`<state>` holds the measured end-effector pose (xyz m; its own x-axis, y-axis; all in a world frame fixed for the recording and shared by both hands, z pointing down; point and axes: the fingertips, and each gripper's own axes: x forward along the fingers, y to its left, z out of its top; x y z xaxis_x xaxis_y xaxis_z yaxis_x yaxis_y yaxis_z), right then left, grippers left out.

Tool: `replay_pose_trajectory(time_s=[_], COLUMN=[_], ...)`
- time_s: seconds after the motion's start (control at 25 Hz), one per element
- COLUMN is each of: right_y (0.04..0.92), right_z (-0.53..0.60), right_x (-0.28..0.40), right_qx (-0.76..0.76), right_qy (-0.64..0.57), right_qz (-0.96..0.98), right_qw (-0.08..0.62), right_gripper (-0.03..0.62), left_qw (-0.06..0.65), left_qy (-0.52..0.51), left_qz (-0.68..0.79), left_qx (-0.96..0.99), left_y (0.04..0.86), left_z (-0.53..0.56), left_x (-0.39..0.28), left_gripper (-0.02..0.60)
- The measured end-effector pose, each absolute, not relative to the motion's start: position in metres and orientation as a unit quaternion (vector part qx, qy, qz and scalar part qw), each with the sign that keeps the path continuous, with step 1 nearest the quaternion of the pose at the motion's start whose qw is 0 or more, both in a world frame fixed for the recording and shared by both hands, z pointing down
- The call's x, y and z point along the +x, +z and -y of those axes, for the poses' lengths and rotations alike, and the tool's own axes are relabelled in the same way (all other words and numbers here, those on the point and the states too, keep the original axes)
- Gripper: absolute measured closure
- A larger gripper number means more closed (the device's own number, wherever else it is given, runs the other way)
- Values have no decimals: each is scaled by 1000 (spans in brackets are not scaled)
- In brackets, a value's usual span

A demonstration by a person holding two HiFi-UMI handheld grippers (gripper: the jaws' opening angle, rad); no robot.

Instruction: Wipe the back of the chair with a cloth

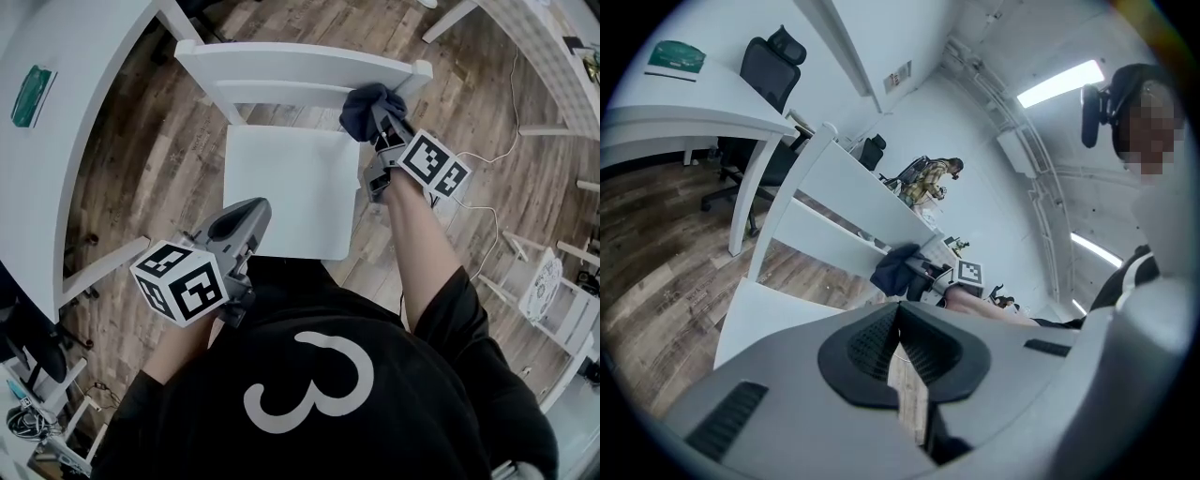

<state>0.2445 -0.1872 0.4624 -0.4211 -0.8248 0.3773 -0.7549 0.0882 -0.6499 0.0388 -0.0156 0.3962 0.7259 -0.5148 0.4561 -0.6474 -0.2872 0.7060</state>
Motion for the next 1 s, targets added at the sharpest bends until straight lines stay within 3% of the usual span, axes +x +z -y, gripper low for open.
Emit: replay_pose_trajectory(time_s=[0.52, 1.0], right_y=[440, 448], right_z=[170, 154], right_x=[229, 106], right_qx=[-522, -452], right_qy=[-368, -371], right_qz=[-769, -811], right_qw=[27, 3], right_gripper=[545, 545], left_qw=[464, 468], left_qy=[75, 67], left_qz=[358, 389], left_qx=[807, 791], left_y=[387, 393], left_z=[22, 35], left_x=[12, -65], left_gripper=[568, 568])
